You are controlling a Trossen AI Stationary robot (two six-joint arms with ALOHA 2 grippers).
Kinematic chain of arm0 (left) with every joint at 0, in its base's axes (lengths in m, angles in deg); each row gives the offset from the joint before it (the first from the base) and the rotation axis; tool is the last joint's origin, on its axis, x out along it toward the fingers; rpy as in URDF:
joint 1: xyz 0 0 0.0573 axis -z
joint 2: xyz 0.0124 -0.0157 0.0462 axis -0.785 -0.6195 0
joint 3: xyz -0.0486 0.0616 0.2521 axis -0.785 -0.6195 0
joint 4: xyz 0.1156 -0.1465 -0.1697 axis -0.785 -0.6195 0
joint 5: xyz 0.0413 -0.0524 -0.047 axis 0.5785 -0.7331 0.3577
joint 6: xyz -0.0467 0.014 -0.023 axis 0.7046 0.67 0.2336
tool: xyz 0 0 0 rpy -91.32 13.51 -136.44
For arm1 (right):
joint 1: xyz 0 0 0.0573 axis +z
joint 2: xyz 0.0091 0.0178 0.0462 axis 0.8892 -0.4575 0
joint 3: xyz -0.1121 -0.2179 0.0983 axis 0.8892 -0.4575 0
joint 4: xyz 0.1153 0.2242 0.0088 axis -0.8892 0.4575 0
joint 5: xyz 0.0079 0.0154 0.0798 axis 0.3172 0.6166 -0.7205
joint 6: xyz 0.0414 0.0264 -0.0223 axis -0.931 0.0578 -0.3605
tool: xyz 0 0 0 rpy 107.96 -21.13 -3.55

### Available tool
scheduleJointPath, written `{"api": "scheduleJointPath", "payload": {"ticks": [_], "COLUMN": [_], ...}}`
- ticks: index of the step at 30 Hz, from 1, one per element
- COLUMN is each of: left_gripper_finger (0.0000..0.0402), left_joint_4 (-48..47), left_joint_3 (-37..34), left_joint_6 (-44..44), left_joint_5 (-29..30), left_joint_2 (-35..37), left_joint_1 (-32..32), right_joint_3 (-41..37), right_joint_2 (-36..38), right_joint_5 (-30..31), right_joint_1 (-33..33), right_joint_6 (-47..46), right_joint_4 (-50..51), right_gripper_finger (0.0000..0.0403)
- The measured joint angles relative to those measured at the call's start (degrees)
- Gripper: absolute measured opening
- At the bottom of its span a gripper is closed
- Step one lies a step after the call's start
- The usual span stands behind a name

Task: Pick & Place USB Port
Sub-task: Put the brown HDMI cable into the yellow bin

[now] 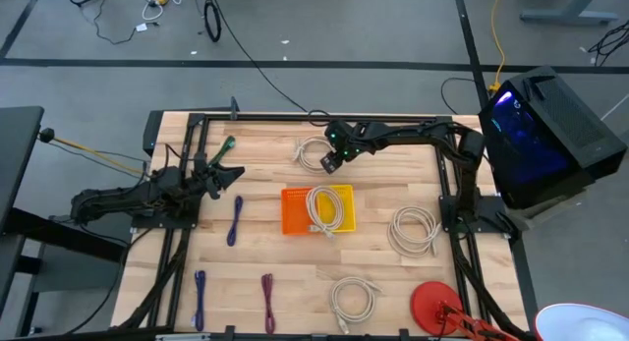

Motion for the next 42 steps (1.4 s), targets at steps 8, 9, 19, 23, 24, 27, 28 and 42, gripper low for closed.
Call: {"api": "scheduleJointPath", "payload": {"ticks": [8,9,19,23,24,27,28,42], "left_gripper_finger": [0.0069,0.0069,0.0069,0.0069,0.0069,0.0069,0.0069,0.0069], "left_joint_4": [0.0,0.0,0.0,-0.4,-0.6,-0.8,-0.8,-1.2], "left_joint_3": [0.0,0.0,0.0,0.0,0.0,0.0,0.0,0.0], "left_joint_6": [0.0,0.3,1.0,1.0,1.0,1.0,1.0,0.9], "left_joint_5": [-0.1,-0.3,-3.9,-4.0,-4.1,-4.1,-4.1,-4.1], "left_joint_2": [0.0,0.0,0.0,0.0,0.0,0.0,0.0,0.0], "left_joint_1": [0.0,0.0,0.0,0.0,0.0,0.0,0.0,0.0], "right_joint_3": [0.0,0.0,0.1,0.3,0.3,0.2,0.2,0.2], "right_joint_2": [-0.1,-0.1,-3.9,-5.2,-5.2,-5.2,-5.2,-4.7], "right_joint_5": [3.4,3.7,2.0,0.7,0.9,1.1,0.8,0.1], "right_joint_1": [-0.2,-0.2,0.8,1.3,1.3,1.3,1.1,1.0], "right_joint_6": [-14.1,-16.0,-24.4,-25.2,-25.2,-24.9,-24.4,-18.0], "right_joint_4": [-2.1,-1.3,-3.8,-6.6,-6.6,-6.4,-6.4,-5.0], "right_gripper_finger": [0.0186,0.0186,0.0183,0.0173,0.0170,0.0155,0.0147,0.0005]}}
